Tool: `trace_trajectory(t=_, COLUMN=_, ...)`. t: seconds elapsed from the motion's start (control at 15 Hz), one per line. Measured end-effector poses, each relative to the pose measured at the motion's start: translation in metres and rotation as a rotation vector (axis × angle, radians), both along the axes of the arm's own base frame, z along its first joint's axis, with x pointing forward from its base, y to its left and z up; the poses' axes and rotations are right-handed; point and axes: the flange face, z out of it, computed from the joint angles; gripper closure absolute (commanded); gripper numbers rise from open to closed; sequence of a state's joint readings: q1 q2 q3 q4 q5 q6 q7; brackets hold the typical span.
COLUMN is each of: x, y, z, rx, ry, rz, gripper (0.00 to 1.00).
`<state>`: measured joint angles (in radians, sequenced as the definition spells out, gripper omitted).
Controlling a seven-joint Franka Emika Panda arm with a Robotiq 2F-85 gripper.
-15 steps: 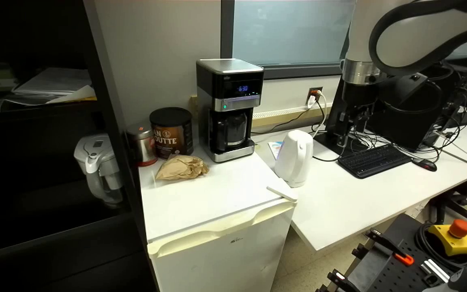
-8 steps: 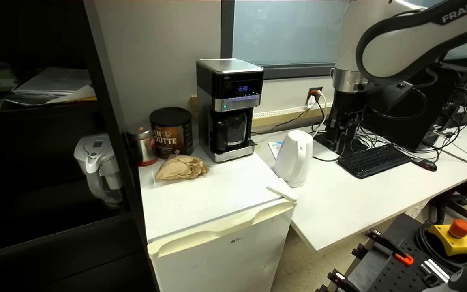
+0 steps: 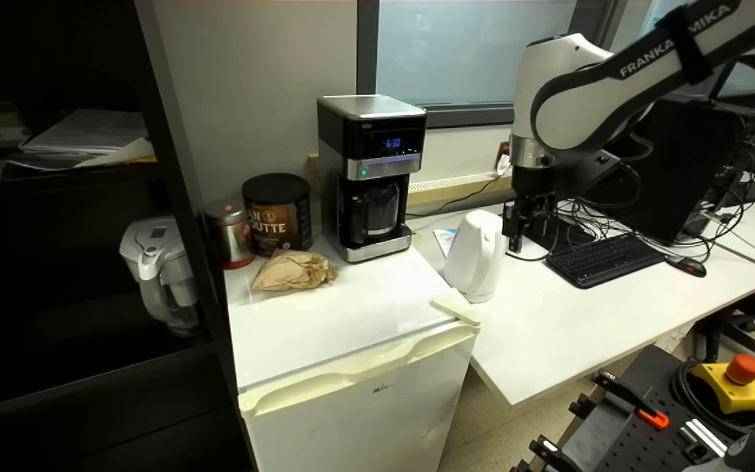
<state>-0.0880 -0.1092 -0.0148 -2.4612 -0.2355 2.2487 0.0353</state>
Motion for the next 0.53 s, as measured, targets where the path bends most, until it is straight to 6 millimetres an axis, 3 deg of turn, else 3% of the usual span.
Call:
trace_trajectory(t=0.4, x=0.033, y=-0.02, z=-0.023, rx=0.008, ry=-0.048, rz=-0.023, gripper=0.93)
trace_trajectory(t=0.53, x=0.041, y=-0.025, z=-0.03, rx=0.008, ry=-0.059, rz=-0.026, gripper=0.98)
